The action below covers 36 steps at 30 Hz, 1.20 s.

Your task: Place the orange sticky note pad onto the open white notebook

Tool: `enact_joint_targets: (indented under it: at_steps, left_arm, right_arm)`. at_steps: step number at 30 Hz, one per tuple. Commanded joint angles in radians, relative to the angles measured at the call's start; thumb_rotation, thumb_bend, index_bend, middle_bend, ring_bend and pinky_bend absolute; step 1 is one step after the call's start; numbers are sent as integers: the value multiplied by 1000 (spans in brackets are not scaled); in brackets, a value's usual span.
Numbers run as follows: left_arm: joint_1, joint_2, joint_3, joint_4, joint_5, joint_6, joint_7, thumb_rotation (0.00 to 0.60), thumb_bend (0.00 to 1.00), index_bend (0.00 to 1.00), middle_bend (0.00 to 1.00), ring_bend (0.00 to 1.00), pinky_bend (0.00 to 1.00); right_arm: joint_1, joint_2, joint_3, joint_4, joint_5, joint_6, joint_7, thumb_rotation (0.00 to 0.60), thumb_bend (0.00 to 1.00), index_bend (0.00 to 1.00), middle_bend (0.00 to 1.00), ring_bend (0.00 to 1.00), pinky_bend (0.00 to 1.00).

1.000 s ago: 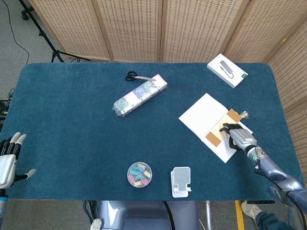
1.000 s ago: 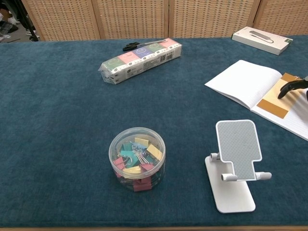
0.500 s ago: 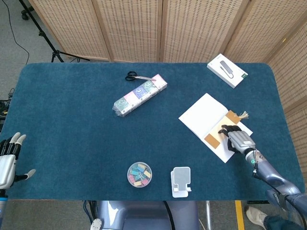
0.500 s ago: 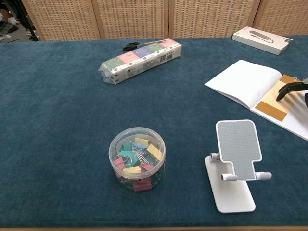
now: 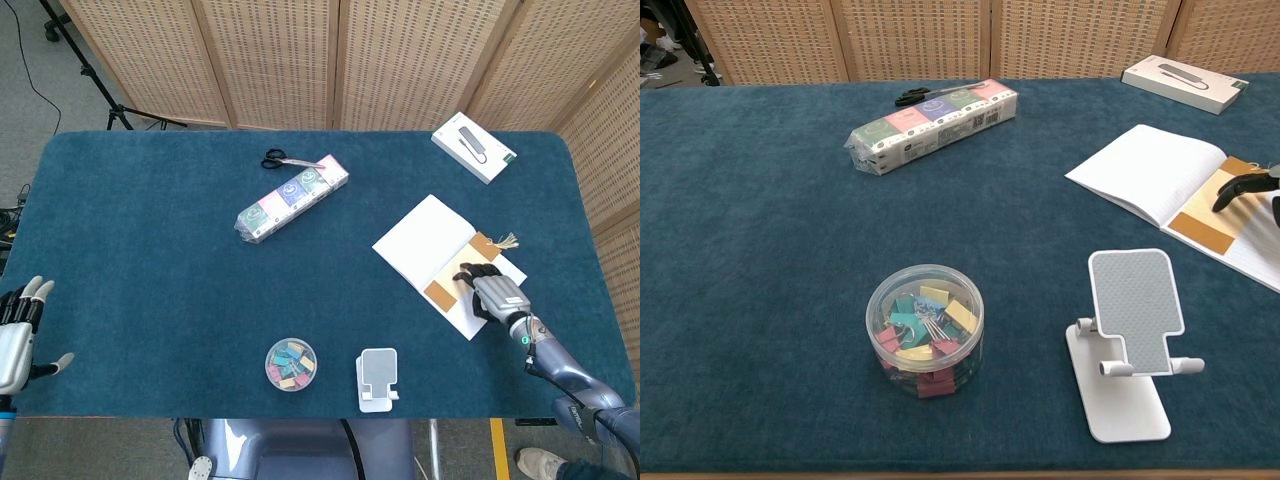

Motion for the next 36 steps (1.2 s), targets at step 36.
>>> enact_joint_targets:
  at_steps: [36]
  left_arm:
    - [-2, -3, 0, 2, -4, -4, 7, 600, 0, 0, 0, 0, 0]
  right_arm:
    - [-1, 16, 3, -3, -36, 20, 0, 600, 1000, 196, 57, 0, 22]
